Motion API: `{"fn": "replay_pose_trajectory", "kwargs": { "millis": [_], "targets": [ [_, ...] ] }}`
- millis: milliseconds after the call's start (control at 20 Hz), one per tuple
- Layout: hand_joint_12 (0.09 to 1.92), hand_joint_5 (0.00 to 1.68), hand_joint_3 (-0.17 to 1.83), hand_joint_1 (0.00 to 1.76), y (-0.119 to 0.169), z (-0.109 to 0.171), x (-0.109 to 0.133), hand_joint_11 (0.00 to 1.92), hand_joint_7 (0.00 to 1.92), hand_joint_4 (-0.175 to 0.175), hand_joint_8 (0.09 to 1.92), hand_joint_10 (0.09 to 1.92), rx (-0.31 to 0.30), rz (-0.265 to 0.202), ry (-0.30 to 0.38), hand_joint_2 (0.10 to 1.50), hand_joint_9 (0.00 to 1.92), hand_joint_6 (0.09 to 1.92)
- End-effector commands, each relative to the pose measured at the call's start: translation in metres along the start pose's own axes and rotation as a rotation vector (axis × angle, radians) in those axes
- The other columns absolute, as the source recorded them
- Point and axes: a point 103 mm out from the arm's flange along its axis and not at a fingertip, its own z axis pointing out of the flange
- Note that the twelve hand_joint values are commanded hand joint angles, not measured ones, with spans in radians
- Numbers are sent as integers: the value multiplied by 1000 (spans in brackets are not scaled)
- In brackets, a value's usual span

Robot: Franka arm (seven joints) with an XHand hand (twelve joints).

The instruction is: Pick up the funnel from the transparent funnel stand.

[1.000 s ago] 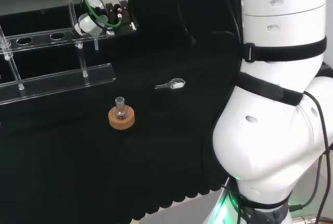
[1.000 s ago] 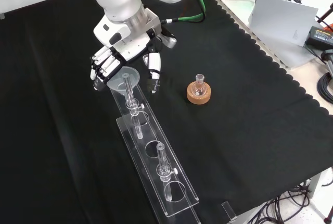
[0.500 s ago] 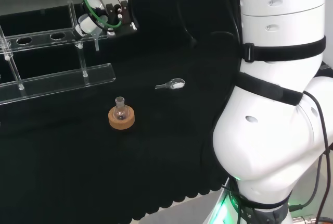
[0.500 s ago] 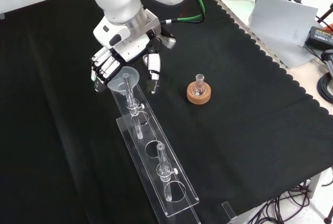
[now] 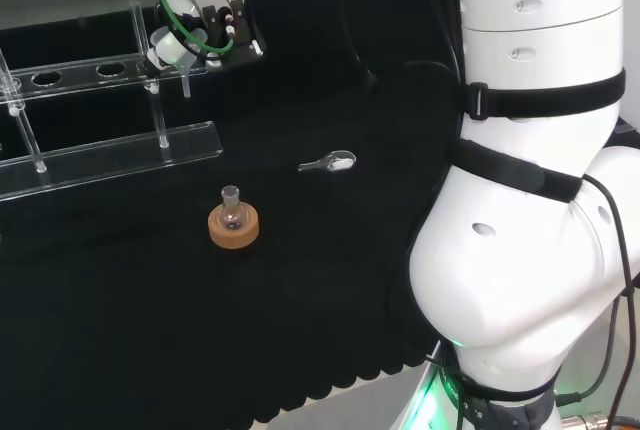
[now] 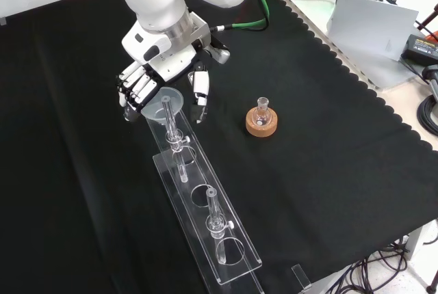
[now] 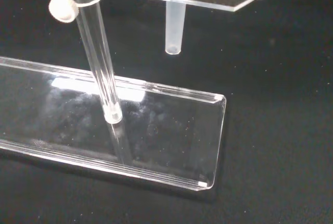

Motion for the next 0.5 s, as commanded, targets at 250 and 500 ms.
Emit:
{"fn": "replay_pose_trajectory", "kwargs": {
  "millis": [250,500],
  "targets": [
    [1089,319,21,571,3,-2,-4,0,448,-11,559,740,-19,18,-5,775,195,87],
    [1139,382,23,604,4,-3,-7,0,510,-14,554,720,-27,20,-2,778,243,87]
  ]
}}
